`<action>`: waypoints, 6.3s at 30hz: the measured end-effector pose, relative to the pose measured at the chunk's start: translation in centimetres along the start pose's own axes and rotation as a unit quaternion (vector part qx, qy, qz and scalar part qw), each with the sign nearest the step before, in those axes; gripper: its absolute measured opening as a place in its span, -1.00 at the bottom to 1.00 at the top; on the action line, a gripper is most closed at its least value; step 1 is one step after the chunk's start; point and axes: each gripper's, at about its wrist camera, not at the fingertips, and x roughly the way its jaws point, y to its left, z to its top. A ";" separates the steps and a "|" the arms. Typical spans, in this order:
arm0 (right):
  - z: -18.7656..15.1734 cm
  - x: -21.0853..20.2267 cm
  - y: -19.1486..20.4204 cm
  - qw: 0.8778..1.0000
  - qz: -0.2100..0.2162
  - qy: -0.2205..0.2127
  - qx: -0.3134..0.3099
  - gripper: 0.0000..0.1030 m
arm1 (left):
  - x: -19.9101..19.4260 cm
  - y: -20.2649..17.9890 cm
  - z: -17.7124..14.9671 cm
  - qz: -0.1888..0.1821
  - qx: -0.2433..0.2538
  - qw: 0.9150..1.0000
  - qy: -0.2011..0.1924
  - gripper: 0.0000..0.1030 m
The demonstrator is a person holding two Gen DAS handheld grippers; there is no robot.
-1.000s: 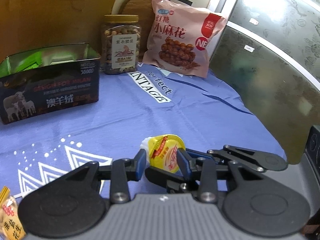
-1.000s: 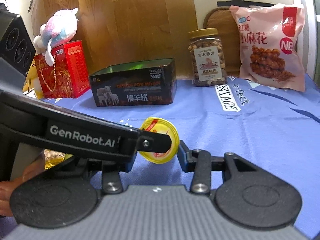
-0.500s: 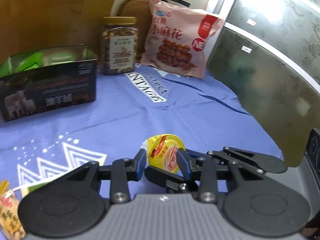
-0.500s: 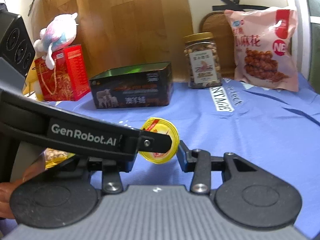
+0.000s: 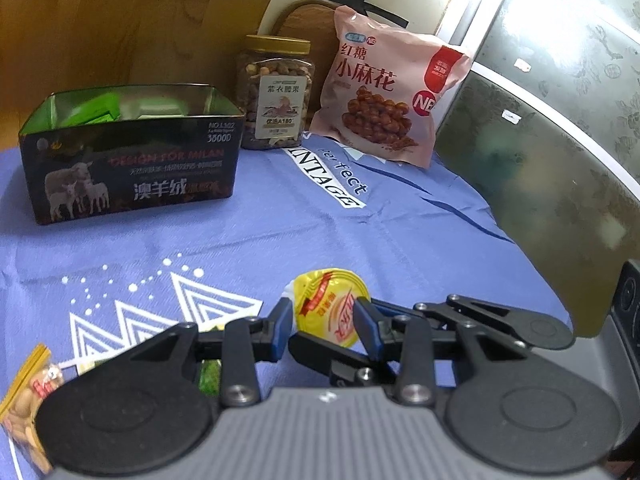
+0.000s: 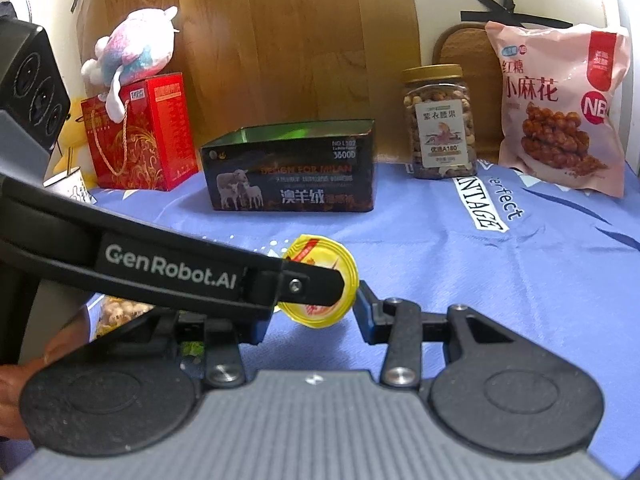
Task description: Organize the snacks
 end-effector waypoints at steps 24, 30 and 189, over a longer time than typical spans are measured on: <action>0.1 -0.2 0.6 1.000 -0.007 -0.006 -0.001 -0.12 | -0.5 0.0 0.1 0.000 -0.001 1.000 -0.010 -0.33; 0.5 0.2 1.2 1.000 0.003 -0.012 -0.001 -0.12 | -1.4 0.5 0.5 0.018 -0.011 1.000 -0.023 -0.33; 6.5 5.1 8.0 0.982 0.105 -0.070 -0.144 -0.70 | -7.1 7.8 6.7 0.080 -0.070 0.991 -0.082 -0.29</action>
